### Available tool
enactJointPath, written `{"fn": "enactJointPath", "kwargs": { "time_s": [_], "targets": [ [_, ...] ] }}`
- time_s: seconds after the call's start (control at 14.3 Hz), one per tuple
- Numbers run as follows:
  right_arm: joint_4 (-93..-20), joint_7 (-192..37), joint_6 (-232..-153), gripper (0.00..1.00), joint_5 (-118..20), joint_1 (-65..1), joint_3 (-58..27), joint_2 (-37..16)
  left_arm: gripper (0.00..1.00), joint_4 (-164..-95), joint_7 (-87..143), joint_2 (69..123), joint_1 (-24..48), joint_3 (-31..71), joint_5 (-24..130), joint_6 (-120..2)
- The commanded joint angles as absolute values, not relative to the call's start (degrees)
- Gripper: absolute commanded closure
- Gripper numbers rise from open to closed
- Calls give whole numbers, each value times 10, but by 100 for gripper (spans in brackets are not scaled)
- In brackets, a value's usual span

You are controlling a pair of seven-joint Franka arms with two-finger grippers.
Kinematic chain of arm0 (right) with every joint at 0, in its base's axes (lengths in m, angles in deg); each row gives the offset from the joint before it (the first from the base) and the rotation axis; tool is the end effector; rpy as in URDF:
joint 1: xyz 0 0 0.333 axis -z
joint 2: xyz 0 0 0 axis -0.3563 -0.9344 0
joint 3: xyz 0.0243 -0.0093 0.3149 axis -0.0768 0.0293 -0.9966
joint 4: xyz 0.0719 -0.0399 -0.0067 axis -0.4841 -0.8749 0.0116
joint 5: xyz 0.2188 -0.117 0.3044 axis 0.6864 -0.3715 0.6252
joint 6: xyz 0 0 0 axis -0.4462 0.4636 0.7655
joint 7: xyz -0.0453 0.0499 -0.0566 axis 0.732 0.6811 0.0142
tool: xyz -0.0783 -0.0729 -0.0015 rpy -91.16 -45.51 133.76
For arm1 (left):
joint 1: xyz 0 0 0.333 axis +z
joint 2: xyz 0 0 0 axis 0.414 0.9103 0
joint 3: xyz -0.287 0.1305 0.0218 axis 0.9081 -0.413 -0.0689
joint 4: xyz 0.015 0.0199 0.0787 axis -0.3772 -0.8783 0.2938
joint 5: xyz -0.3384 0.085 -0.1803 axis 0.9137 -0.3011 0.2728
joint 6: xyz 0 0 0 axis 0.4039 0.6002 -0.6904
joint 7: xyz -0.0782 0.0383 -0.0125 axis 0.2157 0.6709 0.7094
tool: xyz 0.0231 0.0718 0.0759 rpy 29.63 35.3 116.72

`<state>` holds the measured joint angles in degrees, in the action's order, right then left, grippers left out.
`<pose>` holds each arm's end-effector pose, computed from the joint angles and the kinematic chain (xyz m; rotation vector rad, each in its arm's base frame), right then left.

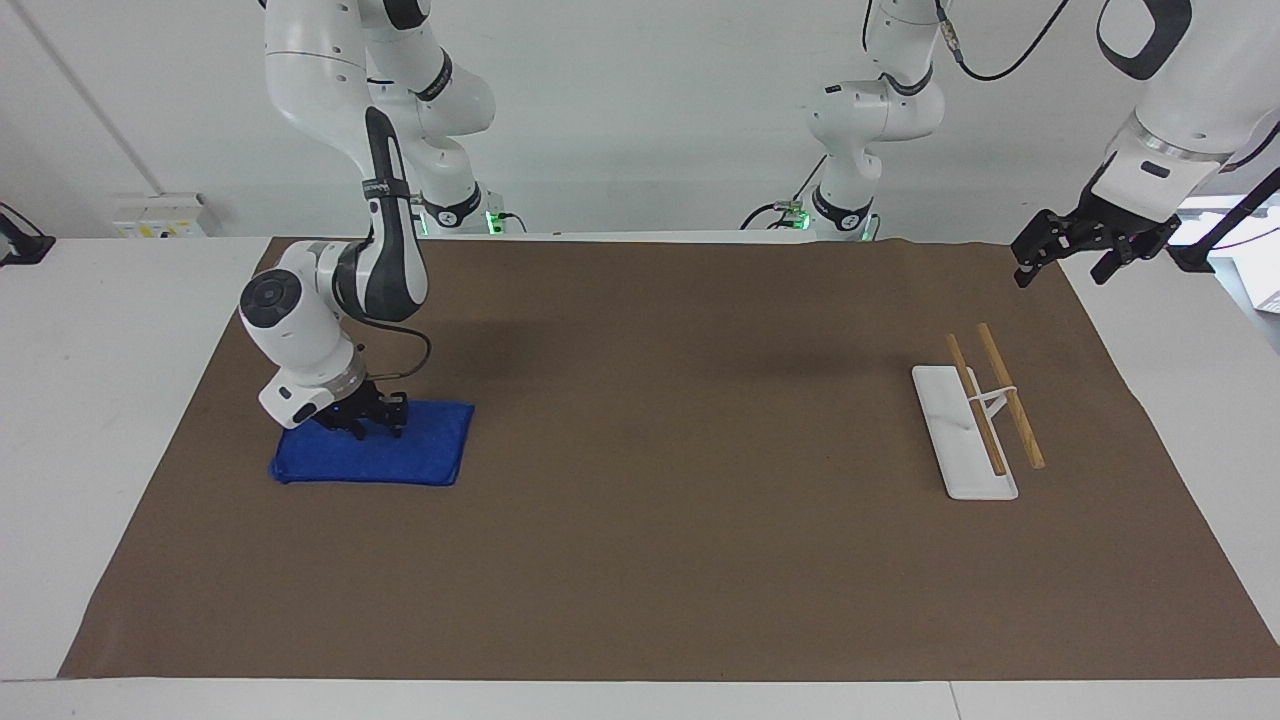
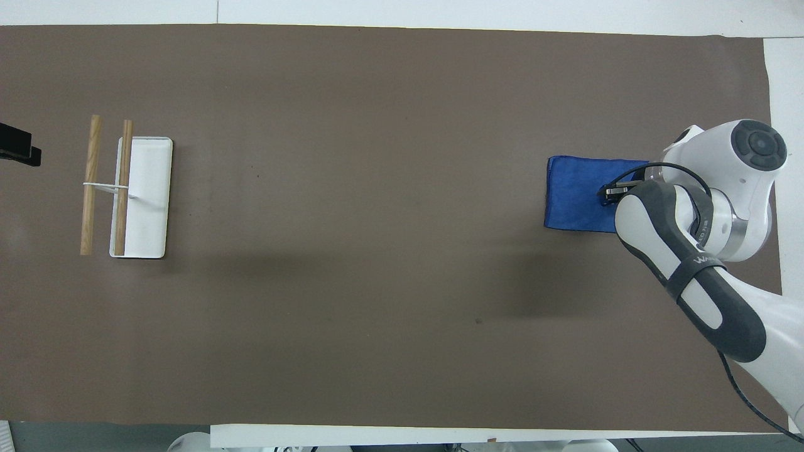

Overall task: Right arm passes towel to left arm to hang
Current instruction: 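Reach the right gripper down to the blue towel's nearer edge, then grasp the blue towel edge with the right gripper and lift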

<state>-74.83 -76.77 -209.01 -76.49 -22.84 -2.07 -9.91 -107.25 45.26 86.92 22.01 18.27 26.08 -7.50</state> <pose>0.5681 -0.0388 0.2891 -3.1250 -0.0733 0.0521 0.5529 -0.0306 0.6395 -3.1035 0.1424 0.0202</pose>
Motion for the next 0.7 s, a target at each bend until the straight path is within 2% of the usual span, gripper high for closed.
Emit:
{"fn": "enactJointPath", "kwargs": {
  "time_s": [0.0,0.14,0.35,0.49,0.63],
  "targets": [
    [-767,-749,-2102,72,-754,-225,-21,-92,0,-1091,458,853,224,183,266,-79],
    [-768,-749,-2102,75,-754,-226,-21,-91,0,-1091,457,853,224,183,266,-79],
    [-763,-744,-2094,99,-754,-227,-21,-91,0,-1091,458,853,224,183,266,-79],
    [-746,-738,-2071,100,-755,-225,-21,-92,0,-1091,457,853,224,183,266,-79],
    [-676,-732,-1980,100,-753,-230,-22,-92,0,-1091,457,853,224,183,266,-79]
  ]
}}
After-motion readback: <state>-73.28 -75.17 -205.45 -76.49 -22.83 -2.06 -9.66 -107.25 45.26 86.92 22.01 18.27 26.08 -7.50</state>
